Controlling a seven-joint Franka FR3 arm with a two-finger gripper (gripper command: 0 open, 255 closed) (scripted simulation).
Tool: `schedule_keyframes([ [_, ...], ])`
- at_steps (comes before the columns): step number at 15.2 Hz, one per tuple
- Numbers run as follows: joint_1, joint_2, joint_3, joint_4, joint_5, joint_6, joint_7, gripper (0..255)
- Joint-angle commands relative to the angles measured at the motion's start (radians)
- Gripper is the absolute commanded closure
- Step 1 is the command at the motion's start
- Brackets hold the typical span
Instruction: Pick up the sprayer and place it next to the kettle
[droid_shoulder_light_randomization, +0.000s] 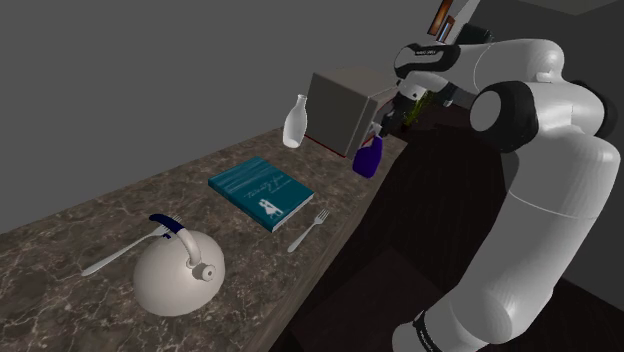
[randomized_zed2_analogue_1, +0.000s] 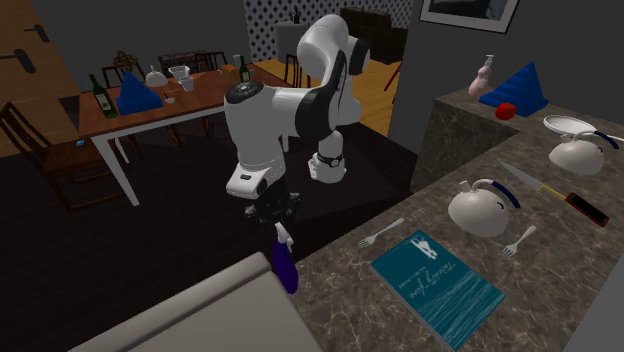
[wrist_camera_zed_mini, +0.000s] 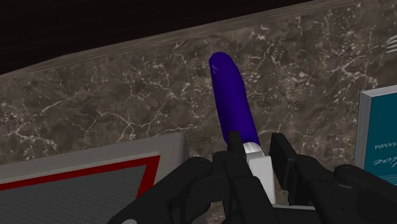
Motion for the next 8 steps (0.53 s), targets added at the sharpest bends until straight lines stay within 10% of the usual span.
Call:
schedule_keyframes([
  [1,-0.002,-0.001,-0.001,0.026,-0.002,-0.027,0.004,255],
  [8,-0.01,-0.003,-0.005,0.117,-0.008,-0.118,0.018,255],
])
